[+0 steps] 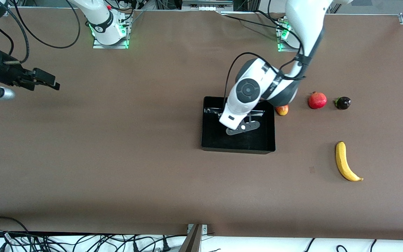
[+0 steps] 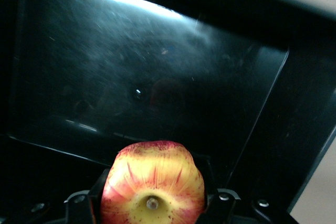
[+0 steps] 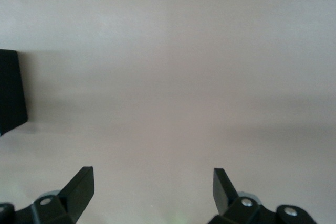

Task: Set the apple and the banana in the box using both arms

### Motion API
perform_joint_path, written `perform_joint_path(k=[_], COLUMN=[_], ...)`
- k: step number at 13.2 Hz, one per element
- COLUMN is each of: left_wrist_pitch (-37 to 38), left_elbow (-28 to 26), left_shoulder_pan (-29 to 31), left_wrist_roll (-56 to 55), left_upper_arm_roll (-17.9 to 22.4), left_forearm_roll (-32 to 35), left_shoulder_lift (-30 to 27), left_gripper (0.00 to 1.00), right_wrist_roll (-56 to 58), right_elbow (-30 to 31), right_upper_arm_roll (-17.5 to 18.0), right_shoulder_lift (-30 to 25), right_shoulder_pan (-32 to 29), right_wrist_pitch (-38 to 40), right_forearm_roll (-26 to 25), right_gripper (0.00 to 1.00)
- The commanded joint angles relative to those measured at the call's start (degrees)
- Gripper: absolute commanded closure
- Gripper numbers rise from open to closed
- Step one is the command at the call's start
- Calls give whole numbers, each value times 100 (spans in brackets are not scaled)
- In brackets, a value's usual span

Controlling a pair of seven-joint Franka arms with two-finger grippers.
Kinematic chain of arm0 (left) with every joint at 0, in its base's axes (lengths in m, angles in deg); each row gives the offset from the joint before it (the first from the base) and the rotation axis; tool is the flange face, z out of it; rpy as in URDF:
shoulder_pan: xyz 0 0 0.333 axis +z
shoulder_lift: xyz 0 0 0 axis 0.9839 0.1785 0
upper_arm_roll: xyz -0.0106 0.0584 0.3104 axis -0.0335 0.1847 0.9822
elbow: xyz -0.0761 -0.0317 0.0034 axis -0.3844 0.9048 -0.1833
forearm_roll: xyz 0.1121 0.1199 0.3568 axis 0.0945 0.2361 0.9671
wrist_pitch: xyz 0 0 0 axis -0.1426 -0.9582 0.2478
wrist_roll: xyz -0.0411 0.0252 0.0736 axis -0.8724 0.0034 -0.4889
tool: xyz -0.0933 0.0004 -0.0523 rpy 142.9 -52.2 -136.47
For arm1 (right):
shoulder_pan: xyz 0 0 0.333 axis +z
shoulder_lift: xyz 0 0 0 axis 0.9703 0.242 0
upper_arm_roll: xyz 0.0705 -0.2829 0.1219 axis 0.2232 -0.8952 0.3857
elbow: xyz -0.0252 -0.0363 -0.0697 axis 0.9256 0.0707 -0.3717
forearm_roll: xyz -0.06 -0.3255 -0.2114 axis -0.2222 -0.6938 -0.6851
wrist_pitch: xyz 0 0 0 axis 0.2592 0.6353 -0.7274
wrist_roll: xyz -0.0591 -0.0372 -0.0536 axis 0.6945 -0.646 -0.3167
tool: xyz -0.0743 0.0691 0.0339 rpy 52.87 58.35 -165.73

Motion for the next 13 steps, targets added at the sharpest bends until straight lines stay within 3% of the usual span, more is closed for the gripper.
perform_joint_path(k=[1,5,9,10,11,13], left_wrist_pitch=[-276,-1066,-1330,-1383,-1384,-1288], left_elbow=[-267,-899,-909,-909,-900,-900], left_shoulder_pan=[-90,-55,-20,-3,6,15], left_wrist_roll=[-132,-150,-168,-159,-168,-403], left_upper_arm_roll=[-23,-243,-252,-252,-252,-287], left_forearm_roll=[232,417,435,435,513,549], left_shoulder_lift=[22,84,303,338,347,286], left_gripper=[100,100,100,56,1,0], right_wrist_roll=[68,76,68,68,7,50], right_elbow=[491,448,255,211,141,53], right_upper_arm_roll=[1150,1285,1277,1268,1268,1277], right_shoulder_lift=[-454,-411,-235,-226,-218,-148], right_shoulder_pan=[-983,-1048,-1031,-1039,-1031,-1013], right_wrist_pitch=[-128,-216,-233,-233,-190,-163], right_forearm_roll=[-322,-543,-701,-701,-692,-797], right_gripper=[0,0,0,0,0,0])
